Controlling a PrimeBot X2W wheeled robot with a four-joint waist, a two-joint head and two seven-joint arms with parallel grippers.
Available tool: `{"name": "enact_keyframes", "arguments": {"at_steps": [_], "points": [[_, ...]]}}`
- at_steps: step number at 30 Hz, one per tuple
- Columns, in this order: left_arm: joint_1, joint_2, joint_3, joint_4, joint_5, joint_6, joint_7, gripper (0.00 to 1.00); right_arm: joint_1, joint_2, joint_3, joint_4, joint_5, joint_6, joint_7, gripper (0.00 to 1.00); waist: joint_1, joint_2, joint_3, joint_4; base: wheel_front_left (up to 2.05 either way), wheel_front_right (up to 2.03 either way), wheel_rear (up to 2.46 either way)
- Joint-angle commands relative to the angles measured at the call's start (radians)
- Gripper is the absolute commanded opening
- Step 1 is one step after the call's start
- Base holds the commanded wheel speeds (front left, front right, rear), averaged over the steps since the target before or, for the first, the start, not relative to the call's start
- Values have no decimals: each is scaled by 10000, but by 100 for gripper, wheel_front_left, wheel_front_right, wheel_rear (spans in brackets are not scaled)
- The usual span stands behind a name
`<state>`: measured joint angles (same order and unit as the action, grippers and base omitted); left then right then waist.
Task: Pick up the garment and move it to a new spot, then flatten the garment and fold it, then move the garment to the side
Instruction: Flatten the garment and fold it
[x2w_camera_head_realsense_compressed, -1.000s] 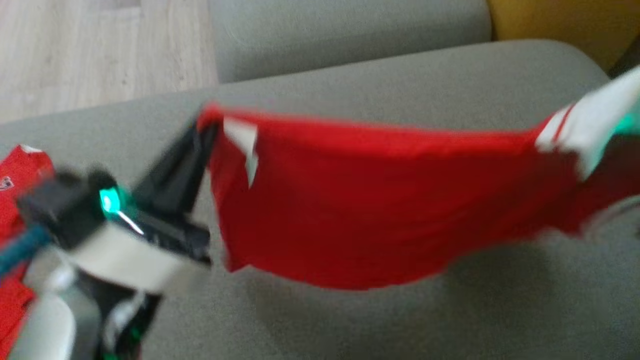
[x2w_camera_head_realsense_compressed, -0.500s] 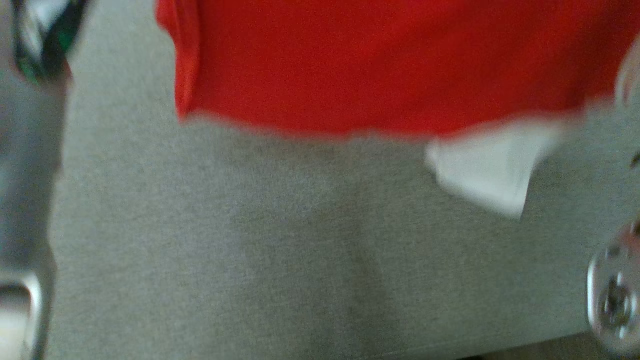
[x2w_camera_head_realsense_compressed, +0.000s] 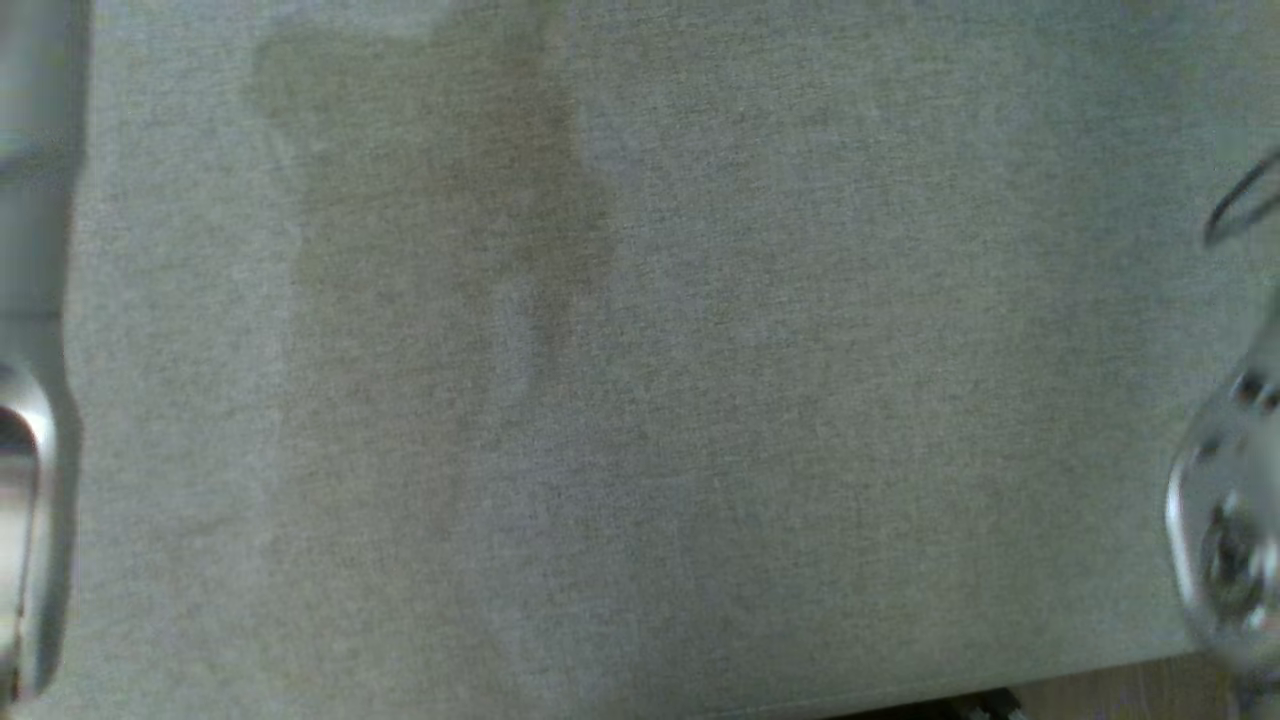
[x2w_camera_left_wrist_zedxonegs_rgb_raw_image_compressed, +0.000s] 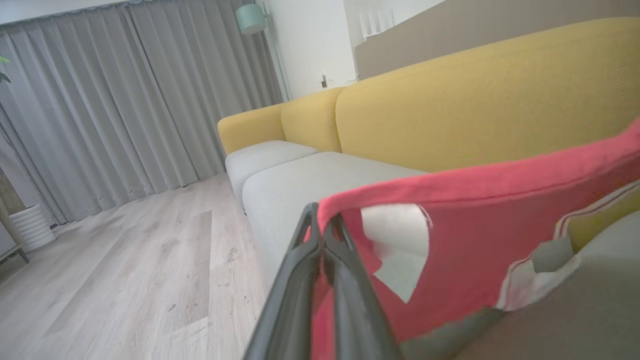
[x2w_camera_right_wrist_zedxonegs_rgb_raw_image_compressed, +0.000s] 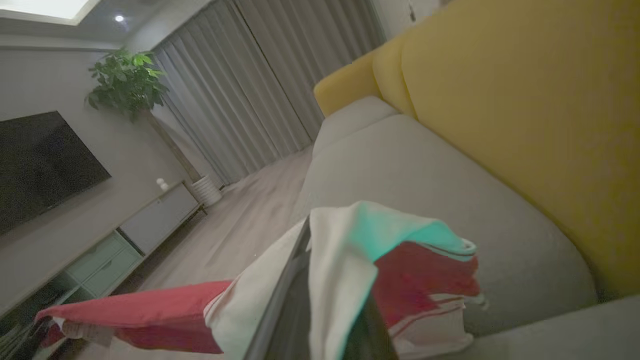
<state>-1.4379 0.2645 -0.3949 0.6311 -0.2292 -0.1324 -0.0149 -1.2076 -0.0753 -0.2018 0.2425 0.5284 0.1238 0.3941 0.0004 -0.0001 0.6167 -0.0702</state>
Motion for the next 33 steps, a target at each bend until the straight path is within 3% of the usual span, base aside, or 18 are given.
{"name": "enact_keyframes", "arguments": {"at_steps": [1, 7, 12, 20, 21, 26, 30, 33], "points": [[54, 420, 55, -190, -91, 24, -270, 0, 781, -88, 232, -380, 167, 69, -129, 0, -4, 1, -205, -7, 0, 0, 0], [2594, 882, -680, -449, -863, 20, -519, 0, 4213, -537, 1024, -975, 700, 69, -384, 0, -4, 1, -1306, 39, 0, 0, 0], [5884, 1511, -956, -1805, -1486, 122, -136, 0, 7300, -797, 1421, -2013, 1099, 69, -168, 0, -4, 1, -2678, 109, 0, 0, 0], [11248, 2183, -982, -5449, -2428, 1591, 808, 0, 11382, -648, 801, -3753, 1229, 69, 426, 0, -4, 1, -4289, 406, 0, 0, 0], [11248, 2183, -982, -5449, -2428, 1591, 808, 0, 11382, -648, 801, -3753, 1229, 69, 426, 0, -4, 1, -4289, 406, 0, 0, 0], [13737, 2343, -1332, -7477, -2665, 2504, 1377, 0, 13387, -340, 435, -4623, 1095, 69, 929, 0, -4, 1, -4525, 516, 0, 0, 0], [14681, 2372, -1583, -8543, -2898, 2779, 1752, 0, 14344, -178, 357, -5105, 1066, 69, 1539, 0, -4, 1, -4142, 547, 0, 0, 0], [14593, 2579, -1554, -8922, -2958, 2755, 2108, 0, 14163, -208, 427, -5277, 1013, 69, 2092, 0, -4, 1, -3745, 473, 0, 0, 0]]}}
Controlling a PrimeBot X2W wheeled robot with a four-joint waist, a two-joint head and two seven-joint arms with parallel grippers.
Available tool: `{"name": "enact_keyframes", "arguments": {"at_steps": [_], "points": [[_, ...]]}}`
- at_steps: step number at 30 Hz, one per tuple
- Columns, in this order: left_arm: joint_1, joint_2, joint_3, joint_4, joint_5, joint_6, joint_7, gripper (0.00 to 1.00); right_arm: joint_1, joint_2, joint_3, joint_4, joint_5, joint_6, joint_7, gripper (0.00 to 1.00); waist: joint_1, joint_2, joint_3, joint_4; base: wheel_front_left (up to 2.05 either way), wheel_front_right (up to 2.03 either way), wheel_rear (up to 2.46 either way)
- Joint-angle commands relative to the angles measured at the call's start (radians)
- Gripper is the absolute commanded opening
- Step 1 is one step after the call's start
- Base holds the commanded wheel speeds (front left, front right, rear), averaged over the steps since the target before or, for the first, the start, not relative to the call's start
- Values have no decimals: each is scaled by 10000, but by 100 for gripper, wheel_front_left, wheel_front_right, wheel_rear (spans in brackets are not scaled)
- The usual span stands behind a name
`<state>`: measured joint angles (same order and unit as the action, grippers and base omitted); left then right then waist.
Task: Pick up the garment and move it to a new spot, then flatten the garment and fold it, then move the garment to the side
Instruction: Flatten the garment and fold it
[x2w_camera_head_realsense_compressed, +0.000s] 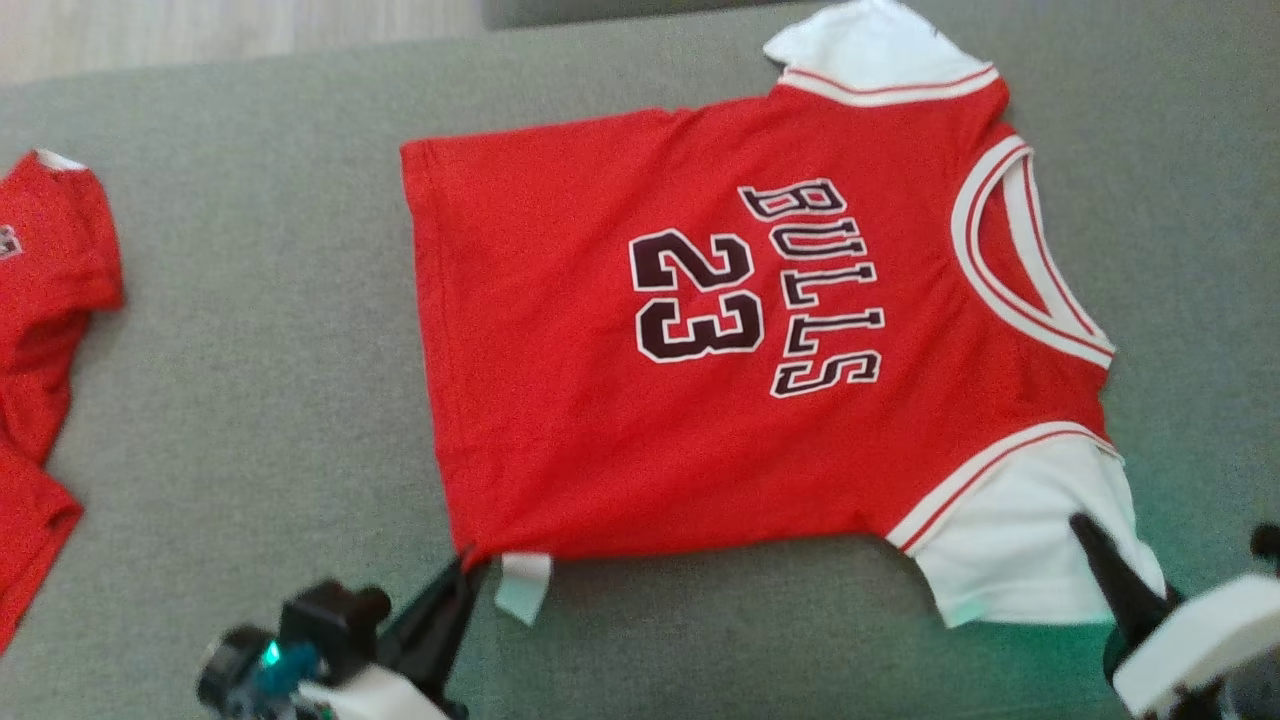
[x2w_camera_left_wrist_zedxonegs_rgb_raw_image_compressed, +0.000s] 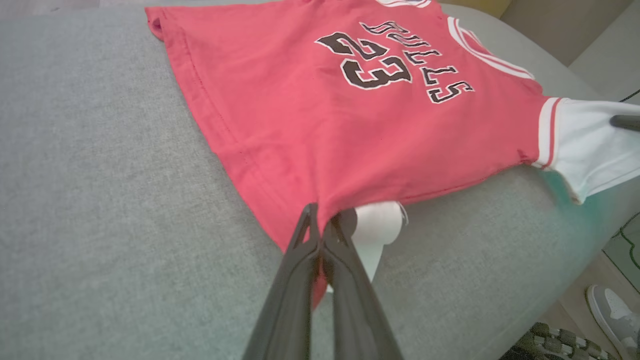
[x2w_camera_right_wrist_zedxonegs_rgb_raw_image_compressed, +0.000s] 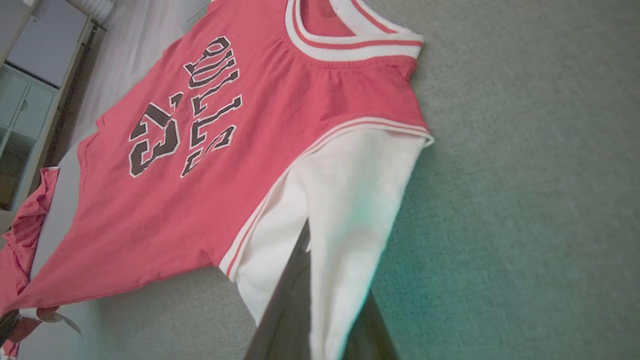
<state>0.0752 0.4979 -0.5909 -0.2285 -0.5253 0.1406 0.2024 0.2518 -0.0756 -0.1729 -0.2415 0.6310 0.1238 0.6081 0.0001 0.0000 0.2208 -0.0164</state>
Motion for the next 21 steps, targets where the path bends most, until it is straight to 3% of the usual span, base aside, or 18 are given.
{"name": "enact_keyframes", "arguments": {"at_steps": [1, 7, 13, 21], "points": [[-687, 339, 444, -413, -19, -28, 90, 0, -637, -251, 126, -447, -59, 69, 188, 0, -1, 0, 336, -88, 0, 0, 0], [-2189, 777, 678, -699, -376, -575, 1344, 0, -2212, -1101, -14, -341, -345, 69, 2129, 0, -1, 0, 869, -40, 0, 0, 0], [-3759, 668, 776, -170, -1189, -1138, 2578, 0, -3812, -1830, 133, -170, -281, 69, 4015, 0, -1, 0, 1311, 75, 0, 0, 0], [-5108, 393, 763, 898, -1690, -1417, 3468, 0, -5695, -2217, 612, 882, -673, 69, 4380, 0, -1, 0, 1771, 175, 0, 0, 0]]}}
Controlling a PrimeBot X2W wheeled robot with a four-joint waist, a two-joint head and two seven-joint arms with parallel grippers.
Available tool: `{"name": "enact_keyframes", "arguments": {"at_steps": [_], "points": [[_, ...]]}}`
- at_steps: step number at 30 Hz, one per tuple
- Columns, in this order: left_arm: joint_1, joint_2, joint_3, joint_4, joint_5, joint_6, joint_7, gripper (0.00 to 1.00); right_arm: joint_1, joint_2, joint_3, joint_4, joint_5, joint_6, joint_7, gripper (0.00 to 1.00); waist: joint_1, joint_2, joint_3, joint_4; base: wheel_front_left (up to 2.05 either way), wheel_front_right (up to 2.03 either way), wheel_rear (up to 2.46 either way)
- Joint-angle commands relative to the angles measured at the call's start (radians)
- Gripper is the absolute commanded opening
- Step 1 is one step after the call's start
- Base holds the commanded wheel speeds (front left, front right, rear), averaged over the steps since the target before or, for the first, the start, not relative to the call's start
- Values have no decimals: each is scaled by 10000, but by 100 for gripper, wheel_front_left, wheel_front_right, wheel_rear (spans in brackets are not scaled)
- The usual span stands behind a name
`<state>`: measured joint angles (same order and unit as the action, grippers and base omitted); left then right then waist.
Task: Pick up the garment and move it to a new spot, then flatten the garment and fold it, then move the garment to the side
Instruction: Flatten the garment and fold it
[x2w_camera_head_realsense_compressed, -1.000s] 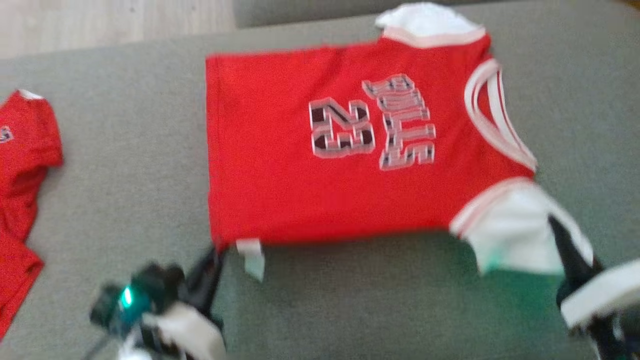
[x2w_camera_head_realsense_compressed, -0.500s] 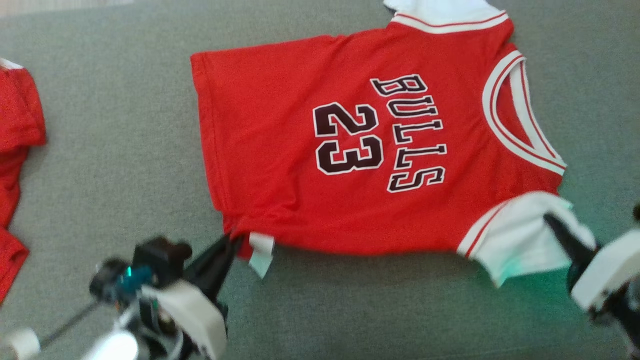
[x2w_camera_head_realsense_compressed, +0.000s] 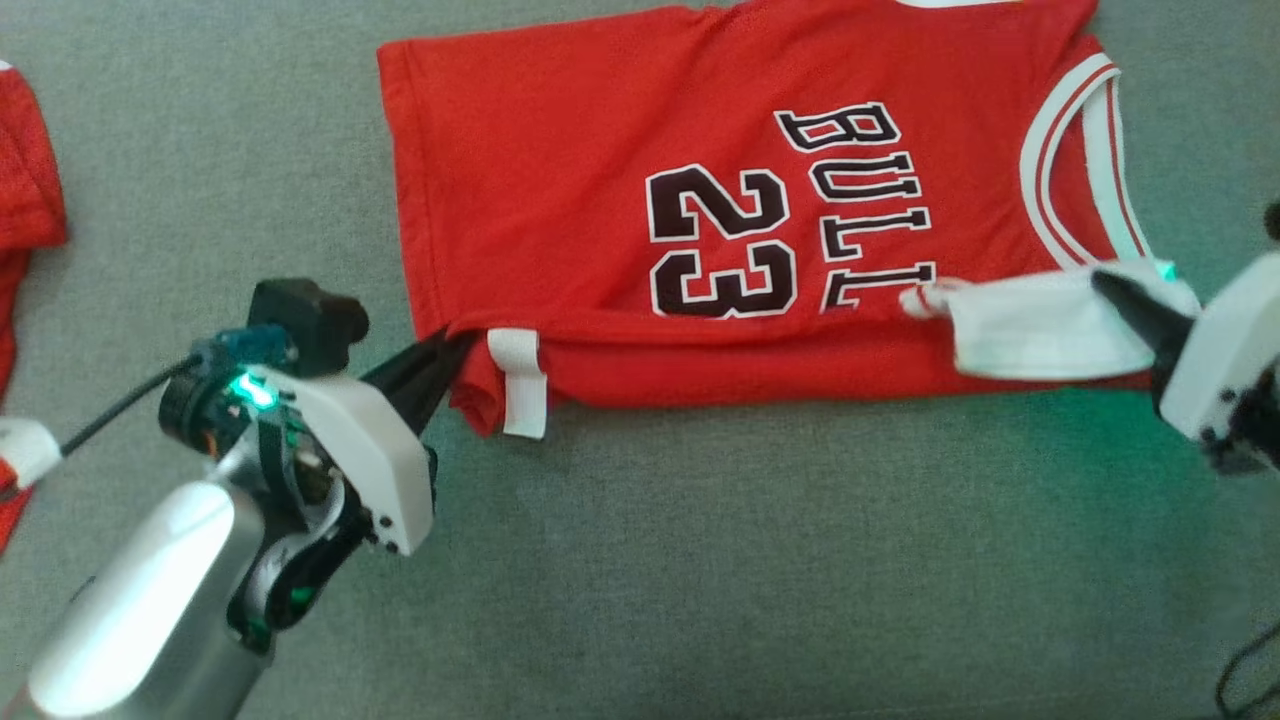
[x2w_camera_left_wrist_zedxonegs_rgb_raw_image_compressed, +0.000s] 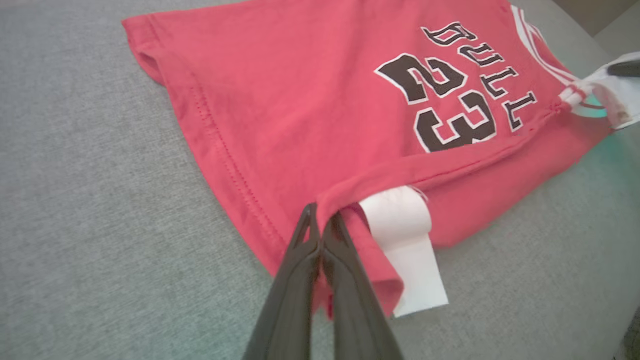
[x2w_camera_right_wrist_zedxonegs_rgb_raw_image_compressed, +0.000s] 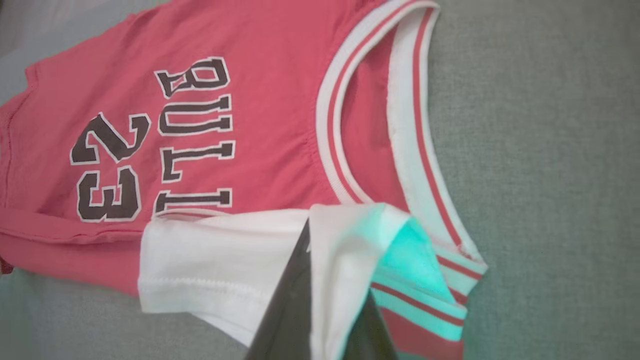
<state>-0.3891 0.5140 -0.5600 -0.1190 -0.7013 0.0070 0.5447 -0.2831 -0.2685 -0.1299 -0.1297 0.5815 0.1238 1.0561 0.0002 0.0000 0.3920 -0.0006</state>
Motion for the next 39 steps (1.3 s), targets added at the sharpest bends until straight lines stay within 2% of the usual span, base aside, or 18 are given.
{"name": "enact_keyframes", "arguments": {"at_steps": [1, 2, 3, 4, 5, 6, 7, 8, 9, 12, 17, 21, 23, 30, 39], "points": [[-552, 183, 455, -100, 45, -83, 63, 0, -555, -351, 307, -79, -282, 69, -240, 0, -2, 0, 86, 26, 0, 0, 0], [-629, 139, 449, -3, 36, -91, 64, 0, -730, -384, 417, 96, -344, 69, -390, 0, -2, 0, 89, 34, 0, 0, 0], [-693, 103, 441, 105, 42, -93, 57, 0, -898, -414, 508, 255, -430, 69, -617, 16, -2, 0, 81, 43, 0, 0, 0], [-728, 58, 421, 218, 38, -85, 57, 0, -1035, -500, 665, 381, -548, 69, -900, 64, -2, 0, 64, 54, 0, 0, 0], [-738, -13, 408, 321, 11, -62, 44, 0, -1120, -569, 793, 565, -632, 69, -1137, 100, -2, 0, 34, 61, 0, 0, 0], [-736, -80, 379, 416, 3, -51, 16, 0, -1178, -628, 930, 737, -663, 69, -1355, 100, -2, 0, -17, 71, 0, 0, 0], [-707, -139, 362, 516, -19, -24, -9, 11, -1208, -718, 1103, 867, -695, 69, -1562, 100, -2, 0, -74, 70, 0, 0, 0], [-651, -206, 373, 603, -66, 6, -74, 42, -1212, -802, 1285, 976, -681, 69, -1759, 100, -2, 0, -153, 51, 0, 0, 0], [-566, -277, 410, 679, -139, 59, -150, 99, -1200, -847, 1371, 1082, -639, 69, -1959, 100, -2, 0, -233, 29, 0, 0, 0], [-341, -325, 438, 795, -223, 134, -260, 100, -1108, -1006, 1601, 1168, -559, 69, -2356, 100, -2, 0, -446, -30, 0, 0, 0], [474, -331, 911, 696, -424, 564, -983, 100, -421, -1380, 1746, 992, -431, 69, -3293, 100, -2, 0, -934, -256, 0, 0, 0], [1206, -266, 1183, 212, -536, 874, -1389, 100, 517, -1767, 1578, 790, -633, 69, -3828, 100, -2, 0, -951, -379, 0, 0, 0], [1555, -343, 1138, 20, -582, 1014, -1466, 100, 997, -1702, 1171, 929, -830, 69, -4212, 100, -2, 0, -802, -370, 0, 0, 0], [1375, -605, 945, 286, -606, 1014, -1434, 100, 849, -1312, 796, 1738, -1409, 69, -4861, 100, -2, 0, -396, -324, 0, 0, 0], [1005, -858, 673, 757, -666, 813, -1318, 100, 219, -939, 1275, 2730, -1551, 69, -5004, 100, -2, 0, -293, -295, 0, 0, 0]]}}
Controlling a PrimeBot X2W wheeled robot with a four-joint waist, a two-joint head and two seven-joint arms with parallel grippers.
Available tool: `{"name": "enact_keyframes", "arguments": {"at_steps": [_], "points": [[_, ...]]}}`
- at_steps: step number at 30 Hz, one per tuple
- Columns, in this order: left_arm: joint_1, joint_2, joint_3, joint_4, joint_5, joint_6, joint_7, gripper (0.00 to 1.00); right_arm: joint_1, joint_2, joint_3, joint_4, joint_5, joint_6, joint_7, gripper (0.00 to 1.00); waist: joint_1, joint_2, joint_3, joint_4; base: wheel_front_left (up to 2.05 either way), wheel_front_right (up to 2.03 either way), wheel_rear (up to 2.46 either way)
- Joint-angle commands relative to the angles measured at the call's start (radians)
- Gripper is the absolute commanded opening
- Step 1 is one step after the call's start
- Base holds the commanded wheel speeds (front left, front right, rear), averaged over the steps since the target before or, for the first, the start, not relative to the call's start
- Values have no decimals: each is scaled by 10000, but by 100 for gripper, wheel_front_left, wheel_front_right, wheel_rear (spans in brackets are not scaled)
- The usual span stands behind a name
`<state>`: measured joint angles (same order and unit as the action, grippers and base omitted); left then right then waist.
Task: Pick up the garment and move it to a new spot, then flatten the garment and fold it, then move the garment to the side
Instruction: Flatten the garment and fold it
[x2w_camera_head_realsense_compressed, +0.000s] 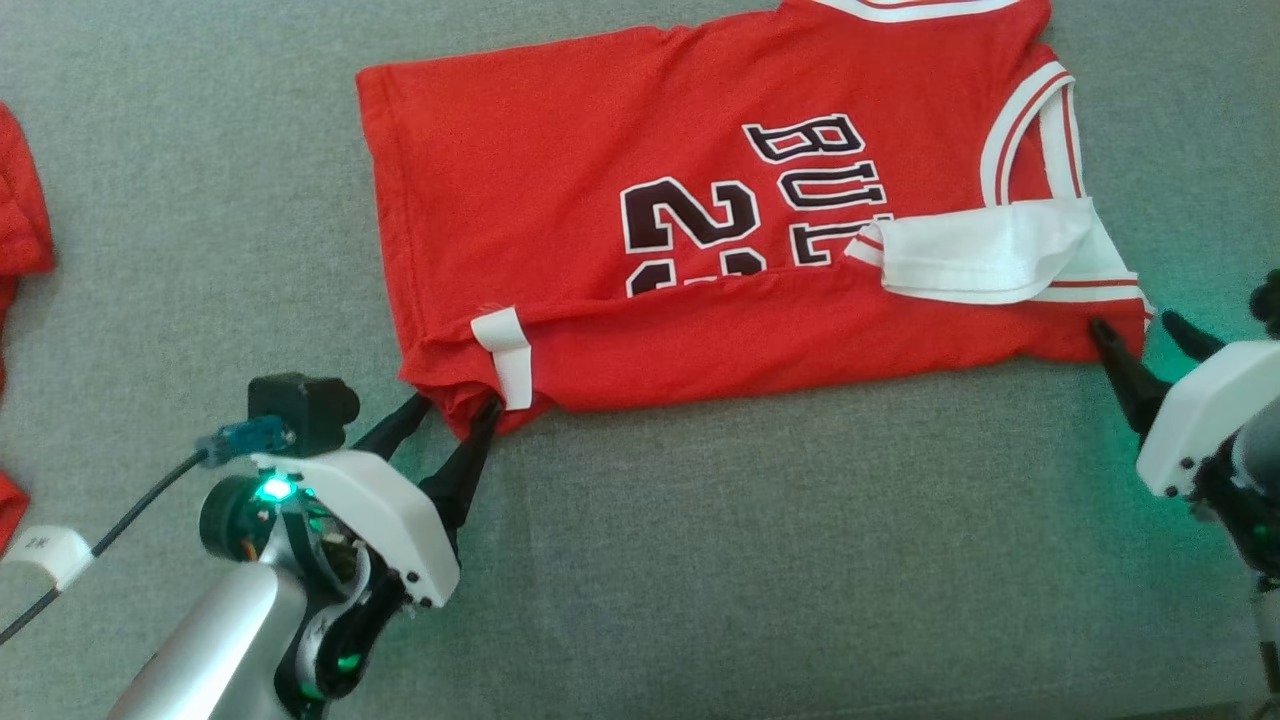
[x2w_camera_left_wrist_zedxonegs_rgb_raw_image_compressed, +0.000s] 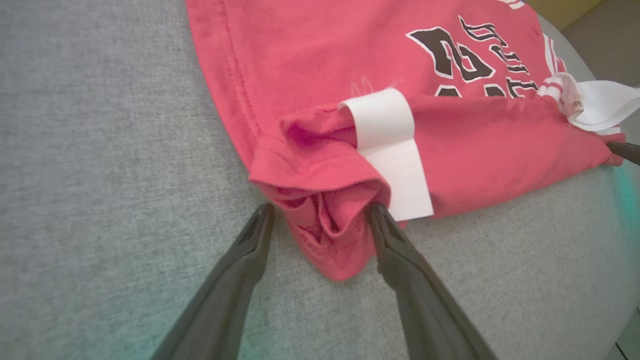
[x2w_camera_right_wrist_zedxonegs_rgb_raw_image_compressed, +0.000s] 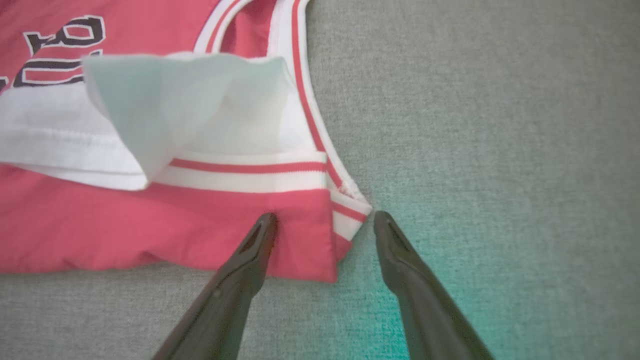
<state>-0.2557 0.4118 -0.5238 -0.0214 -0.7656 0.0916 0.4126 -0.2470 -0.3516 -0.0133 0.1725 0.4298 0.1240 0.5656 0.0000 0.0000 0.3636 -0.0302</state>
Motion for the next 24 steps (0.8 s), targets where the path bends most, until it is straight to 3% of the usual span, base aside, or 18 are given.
{"name": "enact_keyframes", "arguments": {"at_steps": [1, 7, 8, 10, 11, 12, 14, 15, 24], "points": [[-358, 153, 287, -171, -10, -39, 8, 100, -168, -119, 187, -217, -40, 67, -89, 100, 0, 0, -21, 5, 0, 0, 0], [-458, 237, 66, 59, 110, -64, 256, 100, -245, -156, 500, 148, 82, 67, 50, 100, 0, 0, -30, 29, 0, 0, 0], [-478, 238, 39, 106, 103, -78, 298, 94, -267, -141, 524, 225, 120, 67, 78, 100, 0, 0, -2, 42, 0, 0, 0], [-560, 201, 24, 217, 89, -114, 289, 0, -334, -75, 567, 373, 263, 67, 135, 100, 0, 0, 57, 70, 0, 0, 0], [-612, 175, 11, 284, 84, -139, 282, 0, -372, -42, 573, 448, 349, 67, 173, 100, 0, 0, 85, 87, 0, 0, 0], [-670, 149, -2, 356, 81, -165, 276, 0, -413, -39, 608, 510, 407, 67, 212, 88, 0, 0, 109, 103, 0, 0, 0], [-786, 81, -15, 499, 38, -234, 261, 0, -515, -73, 649, 625, 475, 67, 206, 40, 0, 0, 140, 135, 0, 0, 0], [-845, 45, -10, 564, -11, -287, 252, 0, -577, -104, 658, 685, 513, 67, 190, 0, 0, 0, 153, 152, 0, 0, 0], [-917, 83, 144, 742, -479, -654, 268, 0, -868, -801, 857, 756, 1307, 67, 307, 0, 0, 0, -334, 320, 0, 0, 0]]}}
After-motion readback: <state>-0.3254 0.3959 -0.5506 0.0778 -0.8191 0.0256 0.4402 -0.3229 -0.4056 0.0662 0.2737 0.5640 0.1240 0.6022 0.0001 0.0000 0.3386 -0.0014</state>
